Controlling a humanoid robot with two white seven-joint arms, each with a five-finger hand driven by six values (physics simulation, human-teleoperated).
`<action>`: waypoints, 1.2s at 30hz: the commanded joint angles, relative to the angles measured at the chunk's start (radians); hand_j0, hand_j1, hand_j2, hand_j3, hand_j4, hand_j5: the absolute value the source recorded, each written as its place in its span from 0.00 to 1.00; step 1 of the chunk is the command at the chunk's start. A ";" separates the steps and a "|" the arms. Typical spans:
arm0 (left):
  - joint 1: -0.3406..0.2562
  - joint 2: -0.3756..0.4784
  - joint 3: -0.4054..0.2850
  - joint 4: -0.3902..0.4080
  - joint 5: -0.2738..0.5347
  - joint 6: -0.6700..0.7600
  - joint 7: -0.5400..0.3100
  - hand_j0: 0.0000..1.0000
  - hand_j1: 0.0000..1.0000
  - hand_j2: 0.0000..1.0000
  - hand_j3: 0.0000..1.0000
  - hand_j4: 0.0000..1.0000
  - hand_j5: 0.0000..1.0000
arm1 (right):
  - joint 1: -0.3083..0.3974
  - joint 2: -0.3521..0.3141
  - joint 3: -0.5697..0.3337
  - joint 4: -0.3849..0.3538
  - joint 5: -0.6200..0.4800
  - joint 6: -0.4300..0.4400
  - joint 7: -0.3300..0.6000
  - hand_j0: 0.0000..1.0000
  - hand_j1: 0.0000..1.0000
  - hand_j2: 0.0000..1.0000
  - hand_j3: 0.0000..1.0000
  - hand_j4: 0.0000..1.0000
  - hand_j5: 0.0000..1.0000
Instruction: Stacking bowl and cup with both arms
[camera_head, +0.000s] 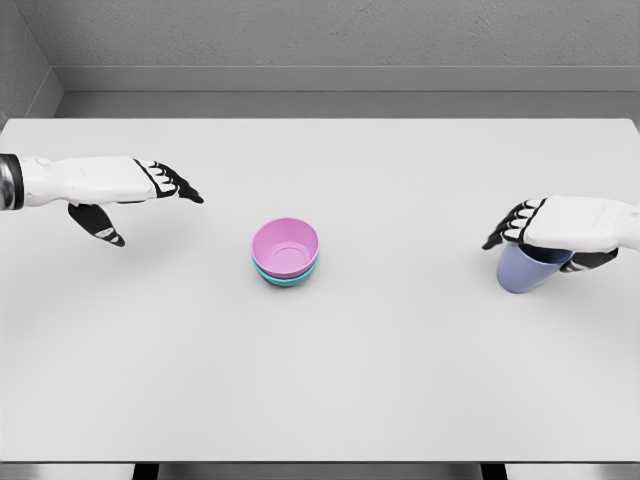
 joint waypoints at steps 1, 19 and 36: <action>0.000 0.001 0.001 0.000 0.006 0.002 0.000 1.00 1.00 1.00 1.00 1.00 1.00 | 0.000 -0.001 0.000 0.001 -0.004 0.002 0.000 0.80 0.80 0.80 0.80 0.80 0.80; 0.000 0.001 0.001 0.002 0.006 0.002 0.000 1.00 1.00 1.00 1.00 1.00 1.00 | 0.000 -0.001 -0.007 0.007 -0.007 0.002 0.000 0.50 0.50 0.50 0.50 0.50 0.50; 0.000 0.002 0.001 0.002 0.006 0.002 0.000 1.00 1.00 1.00 1.00 1.00 1.00 | -0.029 0.085 -0.077 0.022 -0.022 0.002 0.000 0.46 0.46 0.46 0.46 0.46 0.46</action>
